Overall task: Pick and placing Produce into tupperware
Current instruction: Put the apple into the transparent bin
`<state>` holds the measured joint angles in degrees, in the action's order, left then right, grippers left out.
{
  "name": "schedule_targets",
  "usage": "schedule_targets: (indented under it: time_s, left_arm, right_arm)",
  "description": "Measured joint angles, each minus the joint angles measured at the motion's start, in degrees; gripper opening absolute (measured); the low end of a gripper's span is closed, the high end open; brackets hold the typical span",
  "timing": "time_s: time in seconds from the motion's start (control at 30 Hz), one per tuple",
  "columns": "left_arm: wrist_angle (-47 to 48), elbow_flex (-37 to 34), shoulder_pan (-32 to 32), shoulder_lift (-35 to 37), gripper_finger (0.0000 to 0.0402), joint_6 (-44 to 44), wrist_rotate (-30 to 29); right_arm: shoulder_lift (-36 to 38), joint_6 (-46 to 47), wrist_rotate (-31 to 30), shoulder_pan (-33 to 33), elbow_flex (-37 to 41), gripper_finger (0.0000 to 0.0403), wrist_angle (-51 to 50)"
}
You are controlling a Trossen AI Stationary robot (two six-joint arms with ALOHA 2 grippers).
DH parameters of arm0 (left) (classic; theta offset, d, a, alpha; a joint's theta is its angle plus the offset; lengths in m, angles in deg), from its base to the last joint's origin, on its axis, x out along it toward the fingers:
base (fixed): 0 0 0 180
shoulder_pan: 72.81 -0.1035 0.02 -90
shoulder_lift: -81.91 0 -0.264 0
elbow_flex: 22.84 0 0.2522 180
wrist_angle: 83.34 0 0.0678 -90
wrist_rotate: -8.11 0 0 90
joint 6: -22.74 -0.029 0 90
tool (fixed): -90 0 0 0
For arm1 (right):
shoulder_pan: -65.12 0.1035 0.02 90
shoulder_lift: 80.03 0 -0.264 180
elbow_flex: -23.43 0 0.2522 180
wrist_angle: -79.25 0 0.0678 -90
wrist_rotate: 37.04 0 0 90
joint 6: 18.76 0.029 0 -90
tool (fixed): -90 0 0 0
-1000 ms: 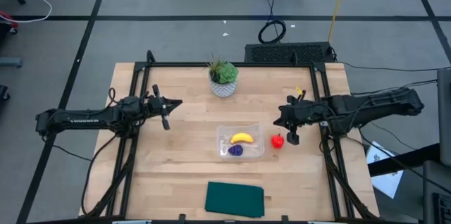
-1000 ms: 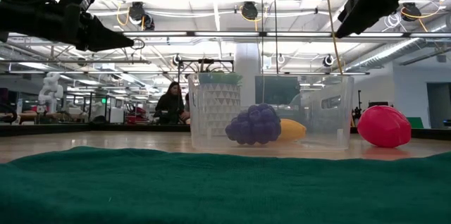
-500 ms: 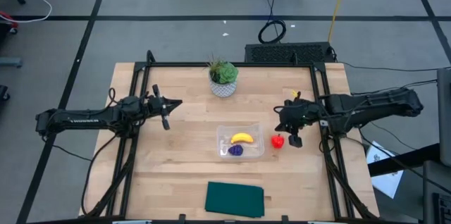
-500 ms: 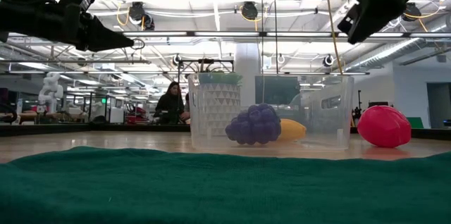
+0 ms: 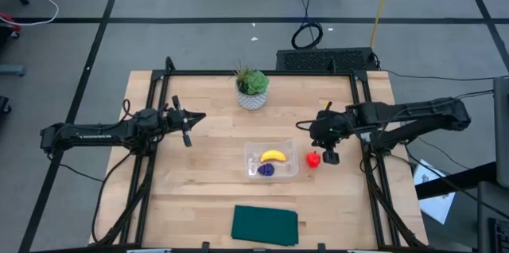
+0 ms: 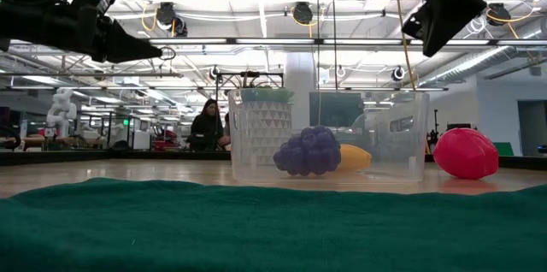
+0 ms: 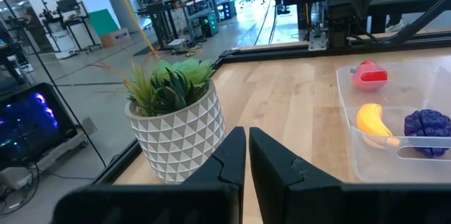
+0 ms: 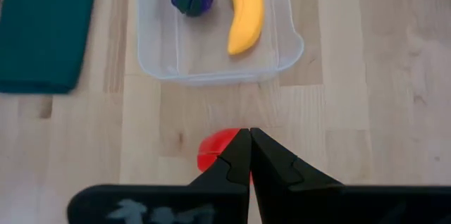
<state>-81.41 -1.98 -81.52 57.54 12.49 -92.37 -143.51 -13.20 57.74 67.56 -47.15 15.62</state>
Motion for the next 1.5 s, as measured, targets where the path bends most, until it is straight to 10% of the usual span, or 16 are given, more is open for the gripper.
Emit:
schedule_targets:
  time_s: [1.5]
  left_arm:
    - [-0.28, -0.01, 0.00, -0.01, 0.0026, -2.02, -0.41]
  right_arm:
    - [-10.42, -52.52, -1.99, -1.87, -2.89, 0.0000, -12.39]
